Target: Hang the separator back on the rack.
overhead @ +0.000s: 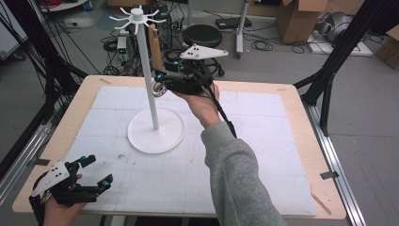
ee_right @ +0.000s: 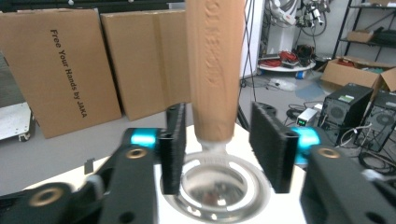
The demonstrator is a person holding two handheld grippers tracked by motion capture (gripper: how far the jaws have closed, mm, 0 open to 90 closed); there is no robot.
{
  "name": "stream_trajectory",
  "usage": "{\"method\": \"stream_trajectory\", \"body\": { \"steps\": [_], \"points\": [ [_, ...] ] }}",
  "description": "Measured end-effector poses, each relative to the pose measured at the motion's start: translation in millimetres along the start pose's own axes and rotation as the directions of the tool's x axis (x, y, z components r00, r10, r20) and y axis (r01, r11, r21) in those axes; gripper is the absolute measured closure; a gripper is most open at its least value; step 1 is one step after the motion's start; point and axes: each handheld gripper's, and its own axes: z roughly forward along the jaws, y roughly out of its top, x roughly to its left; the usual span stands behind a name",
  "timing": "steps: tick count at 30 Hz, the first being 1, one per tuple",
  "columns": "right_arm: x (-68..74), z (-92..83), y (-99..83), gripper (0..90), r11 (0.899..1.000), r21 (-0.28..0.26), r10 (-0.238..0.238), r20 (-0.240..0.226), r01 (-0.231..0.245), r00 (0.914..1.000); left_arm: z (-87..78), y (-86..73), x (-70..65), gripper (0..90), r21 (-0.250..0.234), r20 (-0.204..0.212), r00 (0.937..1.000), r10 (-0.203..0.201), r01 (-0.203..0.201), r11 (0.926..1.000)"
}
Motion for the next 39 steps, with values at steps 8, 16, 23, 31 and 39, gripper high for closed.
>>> {"method": "stream_trajectory", "body": {
  "steps": [8,16,23,31,39],
  "points": [
    [-5.1,-26.7,-11.7,28.6,0.999,-0.013,-0.049,-0.036,0.049,0.9981,5.8,2.6,1.1,1.8,-0.003,0.005,1.0000,-0.006,0.006,1.0000],
    [-4.6,-46.8,-29.2,1.1,0.996,0.014,-0.085,-0.064,0.086,0.9943,17.2,5.9,-4.0,1.8,-0.001,0.028,0.9996,0.009,-0.009,1.0000],
    [-8.6,-62.6,-51.0,0.4,0.995,0.029,-0.093,-0.053,0.095,0.9943,22.9,7.6,-4.3,1.8,0.001,0.034,0.9994,0.012,-0.012,0.9999],
    [-20.3,-78.2,-82.3,0.4,0.997,0.047,-0.052,-0.036,0.054,0.9980,25.6,6.8,-3.3,1.8,0.005,0.038,0.9991,0.015,-0.016,0.9999],
    [-26.2,-97.6,-108.8,0.4,0.998,0.035,-0.044,-0.032,0.045,0.9985,23.1,7.1,-2.1,1.8,-0.005,0.036,0.9992,0.017,-0.017,0.9998]
  ]
}}
